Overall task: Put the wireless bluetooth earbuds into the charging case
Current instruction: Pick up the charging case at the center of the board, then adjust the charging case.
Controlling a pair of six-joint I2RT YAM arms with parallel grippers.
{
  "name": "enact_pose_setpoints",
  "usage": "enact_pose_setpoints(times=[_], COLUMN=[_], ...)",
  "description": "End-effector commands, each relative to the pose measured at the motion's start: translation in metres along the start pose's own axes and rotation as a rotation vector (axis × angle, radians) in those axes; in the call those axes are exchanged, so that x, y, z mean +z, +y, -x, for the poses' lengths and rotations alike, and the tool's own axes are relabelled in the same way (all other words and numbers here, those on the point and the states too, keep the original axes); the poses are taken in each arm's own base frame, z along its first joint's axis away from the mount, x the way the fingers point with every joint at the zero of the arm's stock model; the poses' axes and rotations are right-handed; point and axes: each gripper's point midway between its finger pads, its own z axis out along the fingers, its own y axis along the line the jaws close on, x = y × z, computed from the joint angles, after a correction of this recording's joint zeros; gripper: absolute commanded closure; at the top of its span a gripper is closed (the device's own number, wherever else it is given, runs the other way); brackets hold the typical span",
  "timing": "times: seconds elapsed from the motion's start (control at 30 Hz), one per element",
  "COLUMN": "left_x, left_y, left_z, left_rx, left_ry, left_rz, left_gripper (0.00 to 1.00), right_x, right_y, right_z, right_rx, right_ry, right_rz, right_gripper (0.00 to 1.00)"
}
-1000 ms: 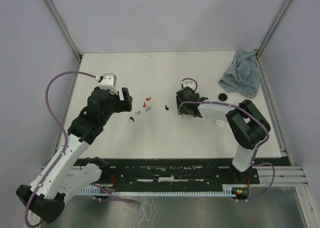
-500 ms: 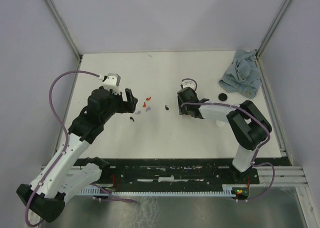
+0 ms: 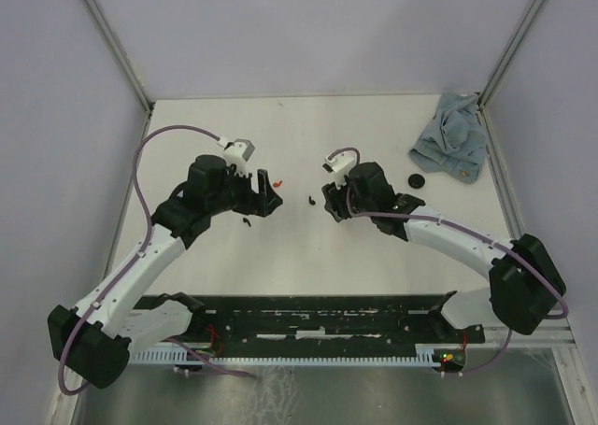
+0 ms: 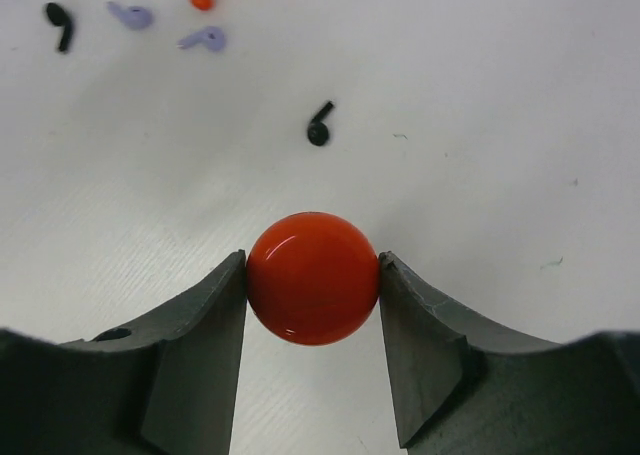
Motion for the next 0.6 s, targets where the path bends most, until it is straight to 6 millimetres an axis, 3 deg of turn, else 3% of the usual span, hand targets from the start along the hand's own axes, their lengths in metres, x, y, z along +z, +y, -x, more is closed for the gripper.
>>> enact_pose_setpoints(times=[0.0,0.27,0.57], left_x=[-0.003,0.008,0.017], left_y=[-0.04,-0.072,-0.098], left_z=[0.019,0.002,-0.007], left_rx=[-0.032,-0.095,-0.187], left_ry=[-0.008,0.122,0.195], left_rz=[-0.191,-0.402,-0.591], left_gripper=[0.16,0.24,0.33], right_x=[-0.031,-0.069,-0.079], right_y=[0.037,0.073,0.091], right_z=[0.033,0.057,0.066], right_rx=[-0.244,-0.626,-0.844], right_ry=[-0.139,-0.28,-0.308], right_rz=[0.22,0.433,0.514], right_gripper=[0.57,0.57,0.57])
